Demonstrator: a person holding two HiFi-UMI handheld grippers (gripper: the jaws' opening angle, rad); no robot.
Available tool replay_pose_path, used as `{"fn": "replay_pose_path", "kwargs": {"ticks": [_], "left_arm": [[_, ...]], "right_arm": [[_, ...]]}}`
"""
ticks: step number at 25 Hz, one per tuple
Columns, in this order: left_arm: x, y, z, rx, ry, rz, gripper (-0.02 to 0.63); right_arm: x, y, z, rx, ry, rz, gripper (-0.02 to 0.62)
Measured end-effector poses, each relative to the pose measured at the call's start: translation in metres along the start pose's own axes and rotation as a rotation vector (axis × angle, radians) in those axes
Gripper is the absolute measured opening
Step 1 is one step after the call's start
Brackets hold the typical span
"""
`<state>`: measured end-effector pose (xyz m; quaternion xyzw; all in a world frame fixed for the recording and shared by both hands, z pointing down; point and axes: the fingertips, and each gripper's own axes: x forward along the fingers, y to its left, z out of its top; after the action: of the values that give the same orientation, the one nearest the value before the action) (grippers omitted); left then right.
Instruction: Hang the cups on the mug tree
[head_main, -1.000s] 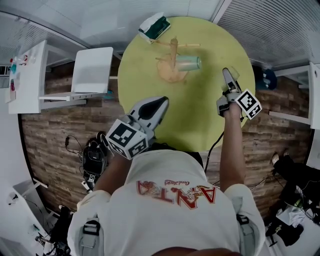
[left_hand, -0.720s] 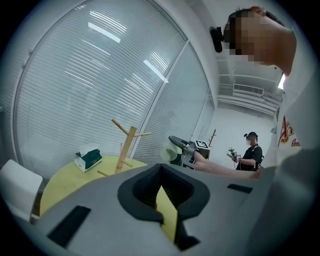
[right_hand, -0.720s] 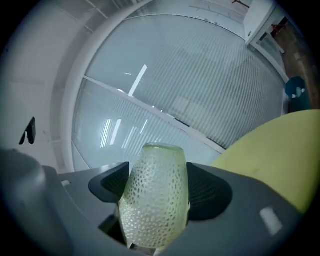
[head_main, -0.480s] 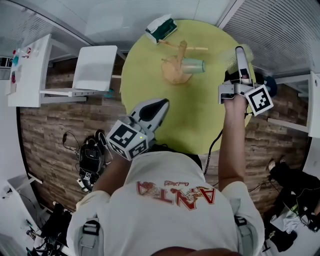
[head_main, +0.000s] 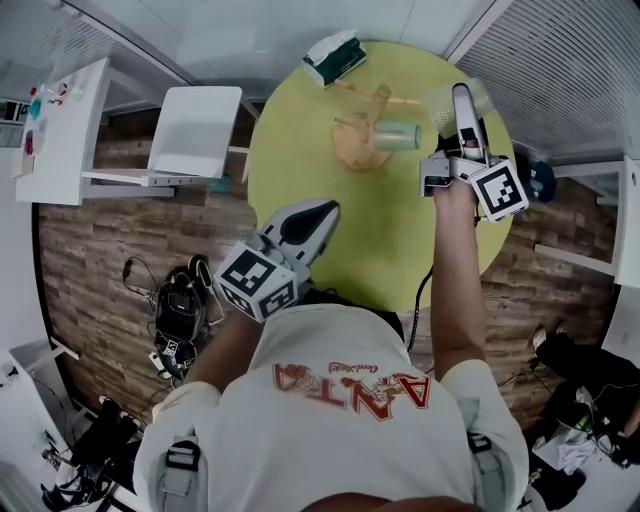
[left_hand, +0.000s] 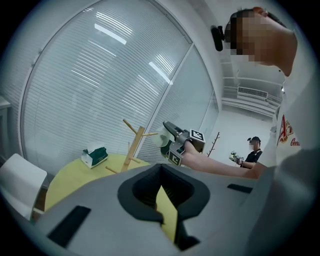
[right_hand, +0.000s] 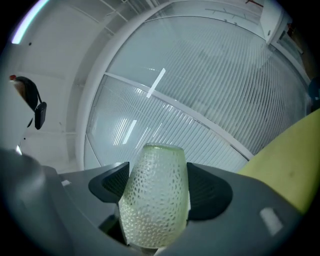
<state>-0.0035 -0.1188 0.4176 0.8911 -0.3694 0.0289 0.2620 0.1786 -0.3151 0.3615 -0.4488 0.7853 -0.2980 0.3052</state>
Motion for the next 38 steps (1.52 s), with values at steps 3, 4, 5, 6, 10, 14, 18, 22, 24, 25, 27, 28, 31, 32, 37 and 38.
{"fn": "replay_pose_path", "kwargs": {"ticks": [3,4,5,6,10,14,18,22,24,25,27,28,31,32,37,38], "left_arm": [[0.000,-0.001,-0.001,-0.002,0.003,-0.005,0.008],[0.001,-0.001,-0.001,-0.003,0.003,-0.006,0.008],[0.001,-0.001,-0.001,-0.003,0.003,-0.007,0.008],[0.001,-0.001,-0.001,-0.003,0.003,-0.007,0.008],[0.000,-0.001,0.000,-0.002,0.002,-0.007,0.008],[0.000,0.000,0.000,-0.002,0.002,-0.009,0.008],[-0.002,0.000,-0.001,-0.005,0.002,-0.005,0.008],[-0.005,0.002,0.000,-0.004,-0.002,-0.001,0.008],[-0.006,0.003,0.000,-0.005,0.000,0.000,0.008],[-0.006,0.003,0.000,-0.005,0.001,0.000,0.008],[-0.006,0.002,0.000,-0.004,0.002,-0.004,0.008],[-0.006,0.002,0.000,-0.003,0.003,-0.006,0.008],[-0.006,0.002,0.000,-0.003,0.005,-0.011,0.008],[-0.006,0.002,0.000,-0.002,0.005,-0.011,0.008],[-0.007,0.002,0.001,0.005,0.006,-0.018,0.008],[-0.007,0.002,0.002,0.006,0.006,-0.024,0.008]], "right_arm": [[-0.003,0.000,-0.009,-0.032,0.010,0.009,0.347],[-0.004,0.001,-0.012,-0.043,0.017,0.010,0.347],[-0.004,0.002,-0.014,-0.060,0.027,0.012,0.347],[-0.003,0.005,-0.017,-0.082,0.040,0.015,0.347],[-0.002,0.014,-0.029,-0.144,0.098,0.033,0.347],[-0.002,0.009,-0.044,-0.122,0.132,0.018,0.345],[-0.001,0.006,-0.059,-0.086,0.177,0.033,0.345],[-0.003,0.001,-0.068,-0.076,0.205,0.032,0.347],[-0.002,0.002,-0.071,-0.053,0.213,0.041,0.345],[-0.001,0.005,-0.071,-0.047,0.217,0.054,0.346],[0.000,0.007,-0.071,-0.041,0.222,0.068,0.347],[0.000,0.007,-0.071,-0.040,0.224,0.069,0.347],[-0.003,0.001,-0.072,-0.035,0.229,0.046,0.348],[-0.004,0.001,-0.071,-0.043,0.231,0.051,0.359],[-0.009,0.006,-0.061,-0.073,0.211,0.072,0.367],[-0.012,0.006,-0.057,-0.073,0.202,0.064,0.367]]}}
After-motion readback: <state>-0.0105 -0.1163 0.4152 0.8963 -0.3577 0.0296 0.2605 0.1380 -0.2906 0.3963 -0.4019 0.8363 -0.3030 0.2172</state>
